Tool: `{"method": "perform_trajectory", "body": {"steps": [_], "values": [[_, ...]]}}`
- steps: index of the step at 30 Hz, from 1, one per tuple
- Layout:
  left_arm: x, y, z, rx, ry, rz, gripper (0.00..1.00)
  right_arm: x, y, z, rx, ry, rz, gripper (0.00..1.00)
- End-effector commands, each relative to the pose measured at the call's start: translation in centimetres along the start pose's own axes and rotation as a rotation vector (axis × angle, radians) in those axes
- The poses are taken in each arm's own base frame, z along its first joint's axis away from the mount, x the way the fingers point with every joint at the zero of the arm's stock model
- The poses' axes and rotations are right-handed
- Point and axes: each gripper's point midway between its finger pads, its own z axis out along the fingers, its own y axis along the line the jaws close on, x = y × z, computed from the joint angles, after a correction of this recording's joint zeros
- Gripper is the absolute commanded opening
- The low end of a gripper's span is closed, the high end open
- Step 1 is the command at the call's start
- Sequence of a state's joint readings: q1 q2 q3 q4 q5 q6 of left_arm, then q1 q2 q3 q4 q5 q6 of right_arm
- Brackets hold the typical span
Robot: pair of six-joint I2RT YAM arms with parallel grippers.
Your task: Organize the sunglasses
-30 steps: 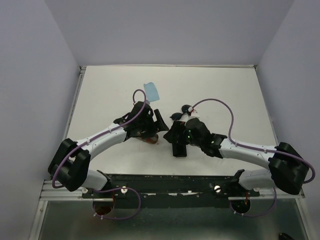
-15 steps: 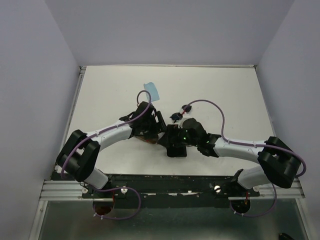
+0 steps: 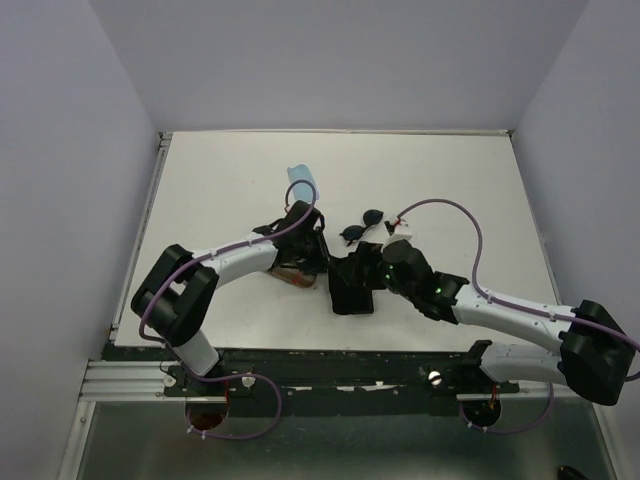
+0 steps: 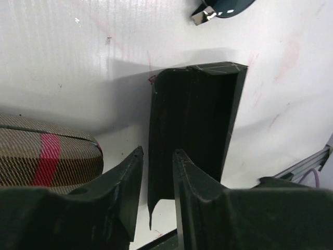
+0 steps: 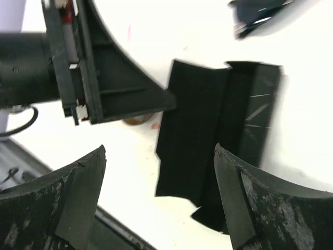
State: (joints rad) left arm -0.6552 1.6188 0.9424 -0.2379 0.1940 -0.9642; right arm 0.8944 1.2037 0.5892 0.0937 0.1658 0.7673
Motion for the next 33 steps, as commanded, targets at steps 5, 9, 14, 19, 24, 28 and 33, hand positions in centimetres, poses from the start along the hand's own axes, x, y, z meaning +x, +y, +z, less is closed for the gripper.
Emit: {"method": "perform_trajectory", "body": {"steps": [5,9,14,19,24,28,33], "values": [[0.3,1.2,1.2,-0.074,0.029,0.018,0.33,0.7,-7.0,-0.6,0.328,-0.025,-0.025,0.89],[0.5,2.1,1.4,-0.109,0.032,0.012,0.32,1.8,-7.8,0.7,0.374,0.027,-0.054,0.86],[1.1,3.0,1.4,-0.127,0.038,0.011,0.28,1.9,-9.7,1.6,0.484,0.014,-0.068,0.7],[1.4,2.9,1.6,-0.099,0.044,0.007,0.22,1.8,-10.4,2.3,0.509,0.003,-0.11,0.51],[2.1,2.3,1.9,-0.077,0.061,0.013,0.17,0.9,-10.1,3.8,0.465,-0.035,-0.186,0.27],[3.0,2.2,2.0,-0.068,0.084,0.018,0.16,-0.2,-10.2,5.0,0.454,-0.046,-0.262,0.25],[3.8,1.9,1.7,-0.05,0.092,0.032,0.17,-1.8,-11.1,5.8,0.484,-0.023,-0.436,0.3]]}}
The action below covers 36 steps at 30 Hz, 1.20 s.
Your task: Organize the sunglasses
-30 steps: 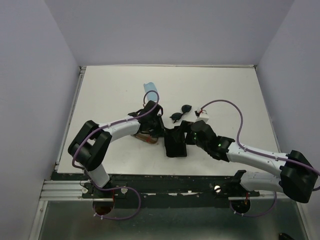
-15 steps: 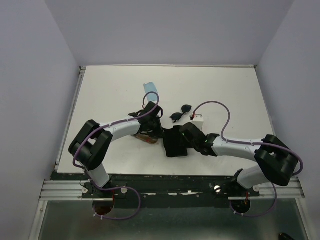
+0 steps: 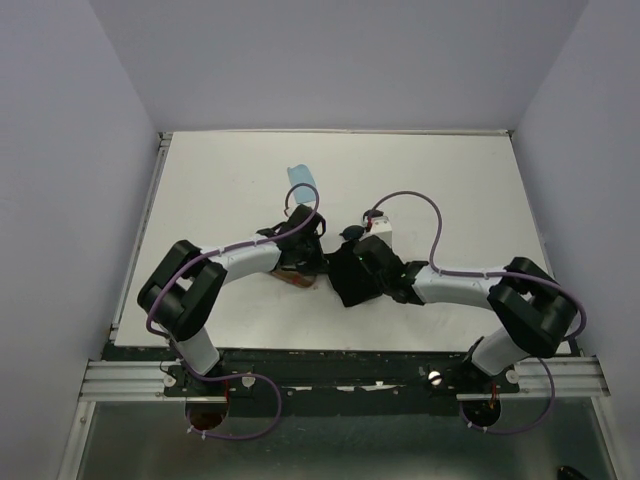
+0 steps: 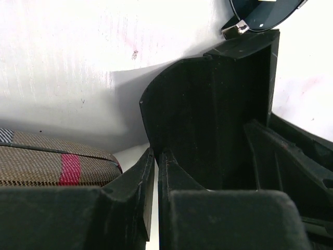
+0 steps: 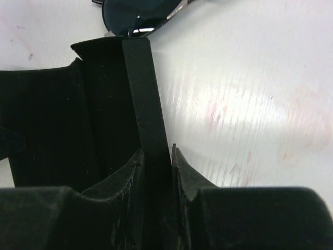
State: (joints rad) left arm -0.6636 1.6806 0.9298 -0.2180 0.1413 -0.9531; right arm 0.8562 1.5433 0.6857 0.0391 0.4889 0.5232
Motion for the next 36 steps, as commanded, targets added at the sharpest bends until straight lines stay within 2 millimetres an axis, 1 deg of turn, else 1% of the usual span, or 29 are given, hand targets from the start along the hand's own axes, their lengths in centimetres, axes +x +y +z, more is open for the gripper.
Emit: {"method": "perform_trajectory", "body": {"steps": [1,3,4,6,7,9,10,11,12,14,15,16,17,19,20,21,22,23,24,25,26,27,28,29,32,33,34,35,36], "values": [[3.4,-0.3,-0.4,0.029,0.095,0.026,0.19,-2.5,-0.9,1.6,0.051,-0.064,-0.13,0.31],[3.2,-0.7,-0.8,0.044,0.088,0.034,0.22,-2.6,-0.5,1.6,0.031,-0.052,-0.168,0.37],[3.0,-1.0,-1.1,0.059,0.077,0.044,0.27,-2.5,-0.2,1.5,0.011,-0.044,-0.169,0.41],[2.4,-1.9,-2.1,0.092,0.045,0.061,0.41,-2.2,0.6,1.1,-0.042,-0.023,-0.182,0.56],[1.9,-2.4,-2.8,0.105,0.028,0.073,0.43,-2.4,1.0,0.9,-0.066,-0.021,-0.179,0.63],[1.1,-3.1,-4.1,0.11,-0.005,0.094,0.46,-3.1,1.8,0.1,-0.113,-0.028,-0.182,0.7],[0.7,-3.4,-4.8,0.109,-0.022,0.101,0.53,-4.0,2.0,-0.3,-0.124,-0.049,-0.171,0.73],[0.3,-3.5,-5.4,0.103,-0.04,0.106,0.55,-4.9,2.2,-0.9,-0.135,-0.072,-0.164,0.79],[-0.2,-3.7,-6.1,0.098,-0.062,0.111,0.62,-6.0,2.5,-1.5,-0.144,-0.1,-0.16,0.84],[-1.3,-3.7,-7.6,0.079,-0.115,0.111,0.76,-8.8,2.6,-2.5,-0.139,-0.174,-0.12,0.98],[-1.6,-3.4,-8.2,0.066,-0.131,0.105,0.79,-10.1,2.9,-2.9,-0.144,-0.208,-0.101,1.0],[-2.4,-3.0,-8.9,0.055,-0.158,0.087,0.83,-11.3,3.4,-3.3,-0.151,-0.236,-0.081,1.0],[-2.8,-2.3,-9.5,0.044,-0.177,0.067,0.84,-12.7,3.8,-3.4,-0.161,-0.268,-0.049,1.0],[-3.7,-1.6,-11.4,0.064,-0.233,0.031,0.84,-14.5,5.3,-3.2,-0.19,-0.28,-0.028,1.0],[-3.9,-1.1,-12.1,0.075,-0.265,0.021,0.85,-15.6,5.9,-2.7,-0.194,-0.286,-0.018,1.0],[-4.2,-0.8,-13.3,0.093,-0.303,0.007,0.9,-16.3,6.5,-2.2,-0.195,-0.289,-0.01,1.0],[-4.7,0.3,-14.2,0.07,-0.354,-0.014,0.93,-17.3,6.9,-1.4,-0.183,-0.29,0.008,1.0],[-5.1,1.0,-15.6,0.071,-0.403,-0.034,0.95,-18.3,7.4,-0.7,-0.176,-0.289,0.04,1.0],[-5.2,2.2,-16.3,0.047,-0.431,-0.06,0.99,-18.6,7.7,0.5,-0.169,-0.266,0.057,1.0],[-5.6,3.1,-17.4,0.036,-0.474,-0.083,0.99,-19.6,8.5,1.2,-0.181,-0.262,0.068,1.0],[-5.8,4.2,-18.1,0.019,-0.504,-0.105,0.98,-19.8,9.1,2.5,-0.188,-0.246,0.077,1.0],[-6.0,5.1,-18.8,0.005,-0.543,-0.131,0.99,-19.6,9.4,4.2,-0.18,-0.21,0.073,1.0],[-6.1,6.0,-19.3,-0.008,-0.573,-0.152,0.99,-20.1,10.1,5.1,-0.2,-0.199,0.072,1.0],[-6.1,6.6,-19.6,-0.012,-0.595,-0.165,0.99,-20.1,10.9,6.8,-0.217,-0.176,0.059,1.0],[-6.5,7.8,-20.3,-0.02,-0.654,-0.191,0.99,-20.7,12.8,10.4,-0.227,-0.133,0.008,0.97],[-6.6,8.1,-20.2,-0.025,-0.658,-0.191,0.99,-20.1,13.1,12.0,-0.208,-0.115,-0.007,0.97],[-6.7,8.2,-20.2,-0.029,-0.663,-0.19,0.99,-20.7,13.6,13.0,-0.199,-0.123,-0.013,0.97],[-6.7,8.4,-20.1,-0.039,-0.66,-0.194,0.99,-19.3,13.3,14.8,-0.167,-0.09,-0.038,0.95],[-6.7,8.6,-20.0,-0.047,-0.655,-0.198,0.99,-19.0,13.4,16.4,-0.143,-0.087,-0.047,0.94]]}}
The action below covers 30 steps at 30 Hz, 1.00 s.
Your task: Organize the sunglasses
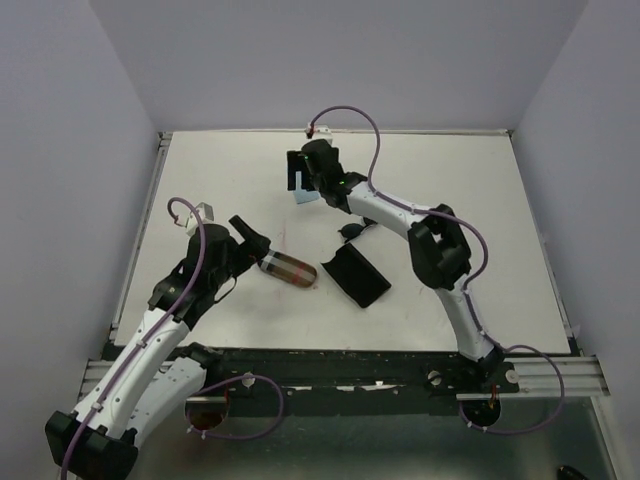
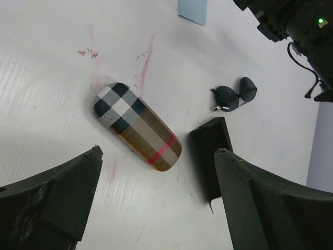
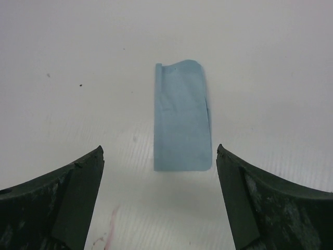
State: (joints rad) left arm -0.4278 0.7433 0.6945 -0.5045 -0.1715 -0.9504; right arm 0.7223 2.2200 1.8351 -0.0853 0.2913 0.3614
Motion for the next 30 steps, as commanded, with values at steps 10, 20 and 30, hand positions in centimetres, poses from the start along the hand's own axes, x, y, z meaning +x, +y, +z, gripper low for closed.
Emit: {"method": "perform_trajectory", "body": {"steps": [10,20,30], "values": [[1.0,1.6,2.5,-0.07,0.06,0.008,0.99,10.9,-1.6,8.4,0.059,0.224,-0.19,0.66],[1.1,1.9,3.3,-0.096,0.083,0.017,0.99,12.7,-2.7,6.4,0.137,0.258,-0.36,0.67],[1.2,2.0,3.8,-0.106,0.108,0.019,0.99,17.1,-0.1,0.7,-0.052,0.405,-0.376,0.68]]}}
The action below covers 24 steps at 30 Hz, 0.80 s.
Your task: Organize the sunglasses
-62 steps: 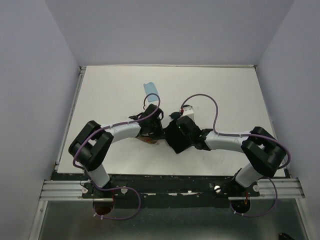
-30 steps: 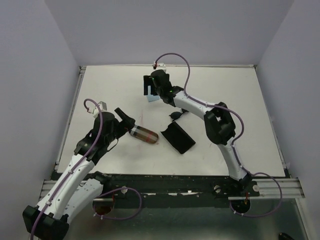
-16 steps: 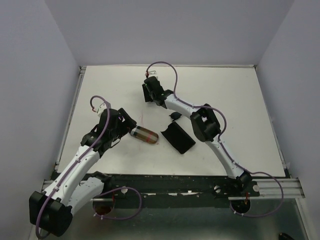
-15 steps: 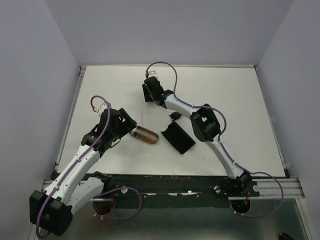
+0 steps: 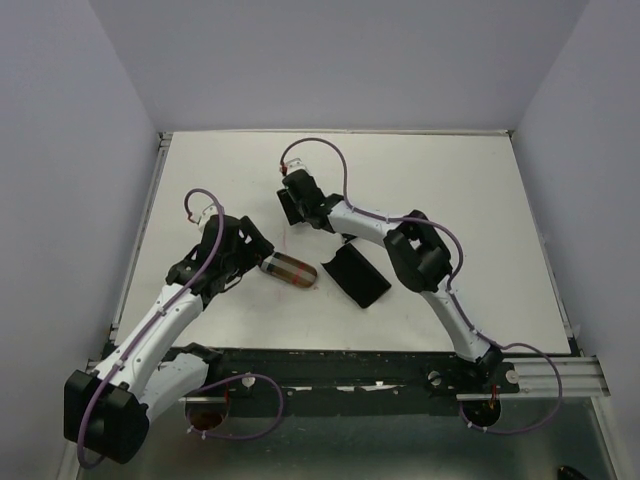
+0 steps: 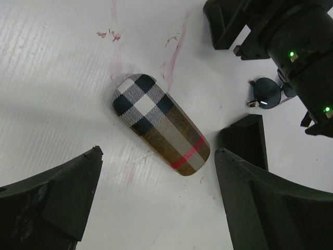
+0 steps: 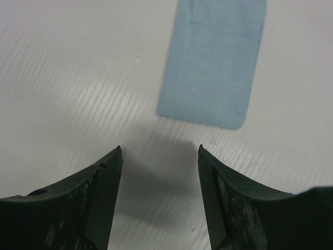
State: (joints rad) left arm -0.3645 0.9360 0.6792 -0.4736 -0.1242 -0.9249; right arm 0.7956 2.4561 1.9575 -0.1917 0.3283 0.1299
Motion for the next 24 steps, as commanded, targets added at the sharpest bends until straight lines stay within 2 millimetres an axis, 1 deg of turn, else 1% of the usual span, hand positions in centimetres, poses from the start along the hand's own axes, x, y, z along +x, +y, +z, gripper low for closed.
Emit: {"method": "perform_trajectory", "body": {"steps": [1,2,4,6,8,11,14,15,17,19,21,24], "values": [[-0.9,-1.2,-0.3,0.035,-0.004,0.005,0.99,6.9,1.6,-2.5,-0.123,0.191,-0.044,0.68],[-0.9,-1.2,-0.3,0.034,-0.001,0.006,0.99,6.7,1.7,-2.9,-0.134,0.174,-0.035,0.68],[-0.8,-1.3,-0.3,0.039,0.005,0.005,0.99,5.3,1.3,-3.5,-0.122,0.124,-0.023,0.68],[-0.7,-1.4,-0.3,0.045,0.012,0.005,0.99,3.1,0.8,-3.7,-0.086,0.059,0.005,0.67],[-0.7,-1.4,-0.3,0.05,0.011,0.005,0.99,0.7,0.4,-3.7,-0.056,-0.013,0.042,0.63],[-0.8,-1.4,-0.3,0.049,0.01,0.006,0.99,-2.3,-0.3,-3.0,0.004,-0.112,0.11,0.61],[-0.7,-1.4,-0.3,0.049,0.014,0.01,0.99,-4.6,-0.9,-1.1,0.047,-0.175,0.139,0.56],[-0.7,-1.2,-0.3,0.044,0.017,0.009,0.99,-4.9,-0.8,0.0,0.058,-0.18,0.132,0.54],[-0.7,-1.2,-0.5,0.049,0.013,0.008,0.99,-5.2,-0.9,1.5,0.082,-0.168,0.111,0.51],[-0.8,-1.3,-0.6,0.058,0.007,0.008,0.99,-4.8,-0.8,2.5,0.086,-0.153,0.07,0.5],[-1.0,-1.2,-0.6,0.06,-0.004,0.004,0.99,-3.7,-1.1,3.3,0.106,-0.136,0.046,0.49],[-1.2,-0.9,-0.6,0.045,-0.007,0.001,0.99,-2.1,-1.6,3.8,0.126,-0.108,0.022,0.47]]}}
